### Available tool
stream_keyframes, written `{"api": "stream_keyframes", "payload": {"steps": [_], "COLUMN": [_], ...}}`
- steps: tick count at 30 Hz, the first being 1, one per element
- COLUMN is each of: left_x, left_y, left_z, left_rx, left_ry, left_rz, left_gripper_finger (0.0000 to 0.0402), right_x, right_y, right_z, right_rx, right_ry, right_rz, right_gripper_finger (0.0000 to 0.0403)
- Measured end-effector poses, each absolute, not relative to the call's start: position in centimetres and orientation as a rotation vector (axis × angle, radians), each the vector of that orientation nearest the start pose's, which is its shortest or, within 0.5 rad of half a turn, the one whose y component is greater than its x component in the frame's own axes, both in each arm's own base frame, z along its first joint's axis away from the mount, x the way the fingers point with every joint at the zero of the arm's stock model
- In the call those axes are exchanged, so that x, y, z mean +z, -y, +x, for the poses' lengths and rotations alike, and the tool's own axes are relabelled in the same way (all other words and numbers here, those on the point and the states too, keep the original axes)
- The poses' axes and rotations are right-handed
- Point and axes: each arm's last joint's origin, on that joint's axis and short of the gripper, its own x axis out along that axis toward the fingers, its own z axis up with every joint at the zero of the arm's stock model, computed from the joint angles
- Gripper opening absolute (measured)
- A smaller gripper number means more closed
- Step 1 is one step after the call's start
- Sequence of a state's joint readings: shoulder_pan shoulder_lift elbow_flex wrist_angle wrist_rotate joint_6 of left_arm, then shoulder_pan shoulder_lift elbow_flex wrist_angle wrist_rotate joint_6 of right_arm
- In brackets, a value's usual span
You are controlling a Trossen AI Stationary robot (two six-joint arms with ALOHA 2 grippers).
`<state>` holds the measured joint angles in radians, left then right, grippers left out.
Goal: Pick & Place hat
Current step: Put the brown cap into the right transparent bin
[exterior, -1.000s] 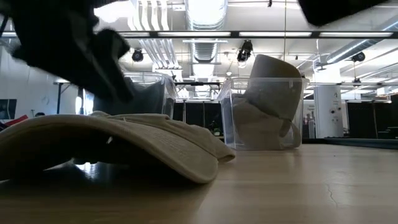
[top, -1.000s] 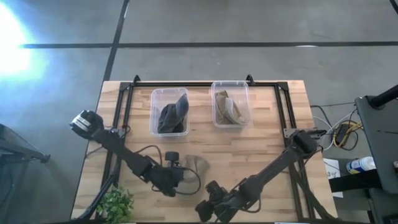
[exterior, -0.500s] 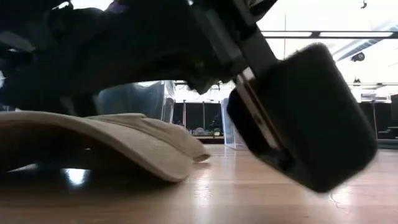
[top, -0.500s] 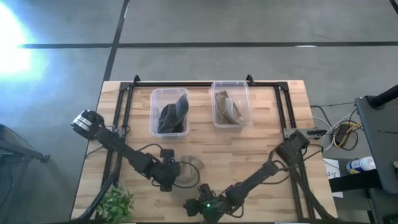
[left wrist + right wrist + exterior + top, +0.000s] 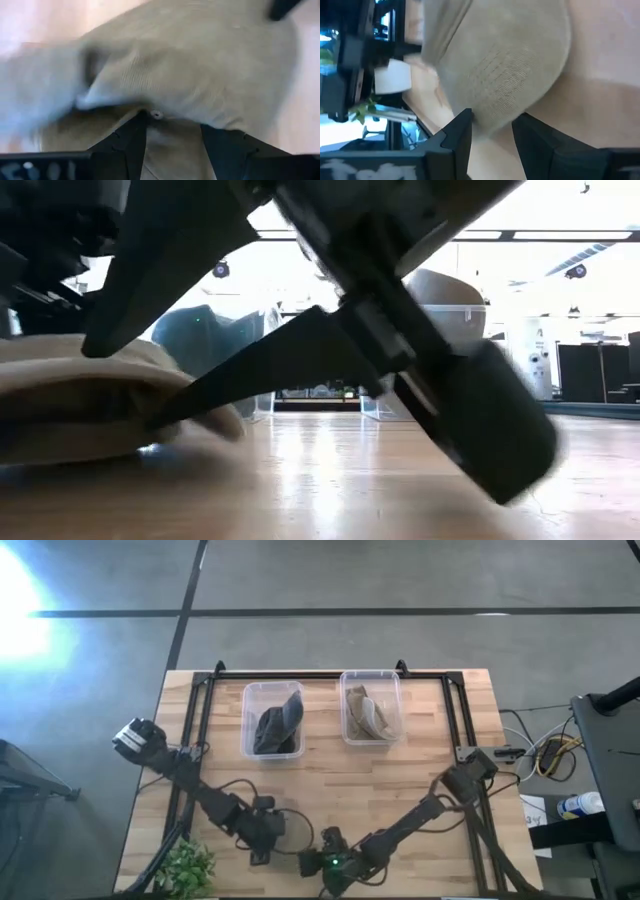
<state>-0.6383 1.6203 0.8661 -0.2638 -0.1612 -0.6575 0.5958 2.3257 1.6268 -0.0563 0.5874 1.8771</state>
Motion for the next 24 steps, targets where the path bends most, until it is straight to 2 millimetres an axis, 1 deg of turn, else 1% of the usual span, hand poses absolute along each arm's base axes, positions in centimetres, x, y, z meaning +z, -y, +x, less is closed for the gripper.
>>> {"api": "stream_keyframes", "payload": {"steps": [3,8,12,15,18,20,21,24], "left_x": [16.4,16.8,17.3,18.3,19.1,20.0,20.7,22.7], "left_y": [18.1,18.4,18.7,18.9,19.1,19.3,19.4,19.2], "left_z": [24.6,24.8,25.1,25.8,26.0,26.2,26.3,26.3], "left_rx": [-0.127,-0.142,-0.151,-0.149,-0.164,-0.178,-0.185,-0.172], "left_ry": [-1.025,-1.011,-0.989,-0.926,-0.902,-0.876,-0.857,-0.803], "left_rz": [-0.21,-0.221,-0.226,-0.241,-0.224,-0.215,-0.219,-0.227], "left_gripper_finger": [0.0183,0.0184,0.0183,0.0184,0.0184,0.0184,0.0184,0.0184], "right_x": [12.1,12.6,13.8,15.5,16.9,17.8,18.5,20.8], "right_y": [-25.8,-25.3,-24.9,-24.6,-24.2,-23.9,-23.8,-23.2], "right_z": [42.2,42.5,42.6,42.4,41.8,41.2,40.9,39.7], "right_rx": [-0.549,-0.544,-0.512,-0.485,-0.495,-0.502,-0.497,-0.48], "right_ry": [-0.395,-0.386,-0.384,-0.391,-0.432,-0.47,-0.487,-0.553], "right_rz": [1.379,1.358,1.298,1.254,1.173,1.116,1.093,1.033], "right_gripper_finger": [0.0135,0.0135,0.0131,0.0107,0.0063,0.0029,0.002,0.0016]}}
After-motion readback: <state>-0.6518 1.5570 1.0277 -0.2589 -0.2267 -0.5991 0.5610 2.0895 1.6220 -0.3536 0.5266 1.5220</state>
